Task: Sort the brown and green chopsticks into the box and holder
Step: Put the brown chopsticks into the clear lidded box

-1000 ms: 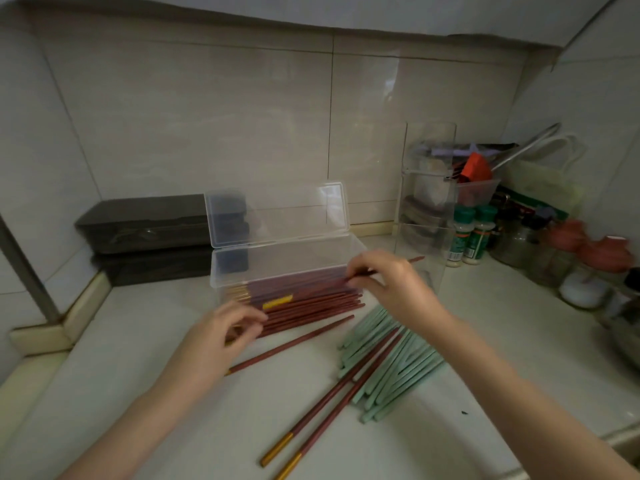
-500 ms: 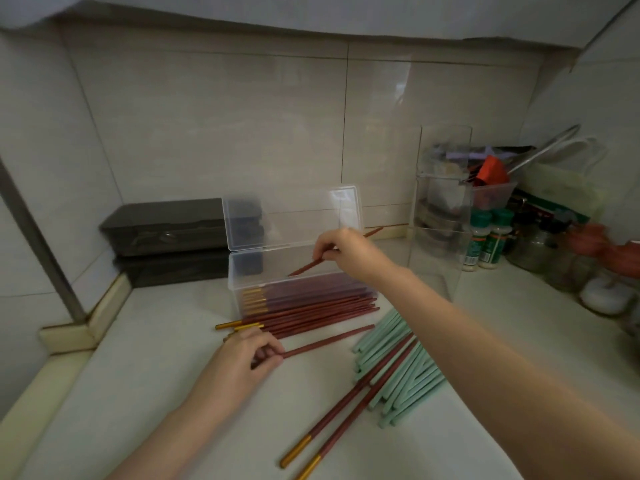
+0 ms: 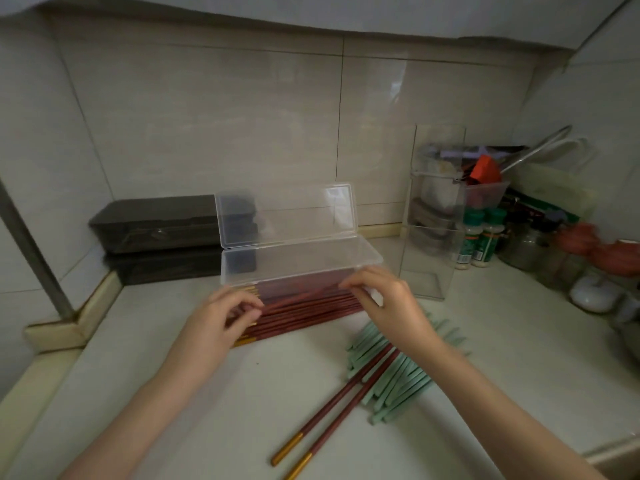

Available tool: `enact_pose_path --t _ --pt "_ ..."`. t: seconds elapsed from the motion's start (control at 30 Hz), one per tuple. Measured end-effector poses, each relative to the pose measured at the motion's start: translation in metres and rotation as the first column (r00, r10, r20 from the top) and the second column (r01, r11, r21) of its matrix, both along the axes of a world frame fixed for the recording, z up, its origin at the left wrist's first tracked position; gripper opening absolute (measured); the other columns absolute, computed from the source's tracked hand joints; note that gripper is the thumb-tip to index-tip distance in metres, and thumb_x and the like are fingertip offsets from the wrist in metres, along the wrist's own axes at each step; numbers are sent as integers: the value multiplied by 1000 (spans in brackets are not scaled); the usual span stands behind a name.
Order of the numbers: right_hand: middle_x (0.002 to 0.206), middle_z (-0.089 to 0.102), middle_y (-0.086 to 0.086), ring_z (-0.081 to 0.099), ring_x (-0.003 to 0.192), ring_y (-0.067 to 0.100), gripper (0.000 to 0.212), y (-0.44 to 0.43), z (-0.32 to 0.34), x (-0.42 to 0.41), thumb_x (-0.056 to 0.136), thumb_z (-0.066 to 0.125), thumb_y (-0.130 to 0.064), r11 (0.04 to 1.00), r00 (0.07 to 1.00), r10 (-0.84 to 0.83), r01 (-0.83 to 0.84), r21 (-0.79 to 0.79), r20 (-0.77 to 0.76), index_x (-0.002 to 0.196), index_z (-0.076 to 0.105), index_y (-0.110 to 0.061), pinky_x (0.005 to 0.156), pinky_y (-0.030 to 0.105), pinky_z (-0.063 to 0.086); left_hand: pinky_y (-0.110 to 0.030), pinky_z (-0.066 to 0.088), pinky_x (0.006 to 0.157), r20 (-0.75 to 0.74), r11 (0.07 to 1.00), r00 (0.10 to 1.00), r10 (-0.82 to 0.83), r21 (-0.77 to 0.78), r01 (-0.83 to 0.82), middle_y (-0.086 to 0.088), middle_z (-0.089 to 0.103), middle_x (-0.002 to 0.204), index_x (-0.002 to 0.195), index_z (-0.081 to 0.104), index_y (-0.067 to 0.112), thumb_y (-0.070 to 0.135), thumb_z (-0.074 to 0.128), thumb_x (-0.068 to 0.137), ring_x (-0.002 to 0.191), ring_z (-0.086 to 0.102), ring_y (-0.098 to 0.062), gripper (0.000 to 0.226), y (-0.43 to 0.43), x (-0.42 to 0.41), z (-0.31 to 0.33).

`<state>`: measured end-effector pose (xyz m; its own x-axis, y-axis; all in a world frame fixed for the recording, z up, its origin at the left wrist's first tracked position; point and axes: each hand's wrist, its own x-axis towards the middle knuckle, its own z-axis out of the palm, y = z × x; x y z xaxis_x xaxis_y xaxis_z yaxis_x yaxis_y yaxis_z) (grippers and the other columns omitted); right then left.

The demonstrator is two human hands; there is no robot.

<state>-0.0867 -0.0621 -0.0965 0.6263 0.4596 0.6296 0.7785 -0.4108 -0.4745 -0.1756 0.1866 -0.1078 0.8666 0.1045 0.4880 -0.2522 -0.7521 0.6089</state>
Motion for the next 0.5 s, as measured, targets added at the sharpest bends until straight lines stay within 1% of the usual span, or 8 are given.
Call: enact_pose_path --t 0.03,0.1,0.2,0.23,0.27,0.33,0.43,0.5 --pt "87 64 -6 57 83 8 18 -3 -5 -2 85 61 2 1000 1000 -3 3 2 -12 92 70 -11 77 16 44 -5 41 70 10 1000 1000 17 5 -17 10 56 84 82 67 21 9 68 79 87 55 -4 12 0 3 9" --pt "89 66 -2 59 84 10 18 -5 -13 -3 85 61 1 999 998 18 -20 -43 -53 92 70 -12 79 17 45 -4 41 70 45 999 998 35 30 -36 10 57 83 84 68 20 11 68 79 85 55 -1 11 0 13 28" --pt "95 67 0 61 91 15 19 -1 -25 4 84 61 -1 980 994 56 -72 -185 -89 96 70 -13 85 27 48 -13 43 72 66 998 997 29 59 -33 3 58 80 85 69 17 9 69 78 76 58 -7 11 -5 36 53" --pt "98 67 1 60 94 17 21 1 -28 6 84 61 -2 967 995 64 -81 -240 -79 99 69 -13 87 31 47 -15 44 72 42 997 999 30 71 -33 1 58 81 86 69 16 8 69 78 75 57 -7 11 -7 46 58" --pt "101 66 3 58 97 20 23 5 -30 8 83 60 -2 953 996 68 -84 -290 -65 101 68 -13 89 34 46 -14 43 71 8 996 999 32 80 -32 0 58 81 87 70 14 7 69 78 74 57 -8 11 -8 55 61" --pt "105 64 5 55 101 24 26 13 -34 11 83 60 -3 934 997 61 -73 -349 -46 105 67 -13 90 35 43 -13 42 68 -65 994 997 46 97 -39 0 59 82 89 70 12 7 68 80 72 57 -8 10 -10 74 63" --pt "111 61 8 51 105 26 30 25 -37 13 83 63 -7 918 998 32 -48 -394 -49 113 64 -12 92 36 41 -26 46 76 -189 993 980 65 104 -46 -3 63 85 91 71 11 7 66 81 78 58 -14 11 -9 94 57" --pt "111 59 9 51 105 27 31 29 -39 15 83 64 -9 907 998 23 -43 -419 -53 114 63 -11 91 35 41 -26 44 77 -267 995 962 62 95 -37 -4 65 87 92 71 12 8 66 82 78 58 -13 12 -7 101 51"
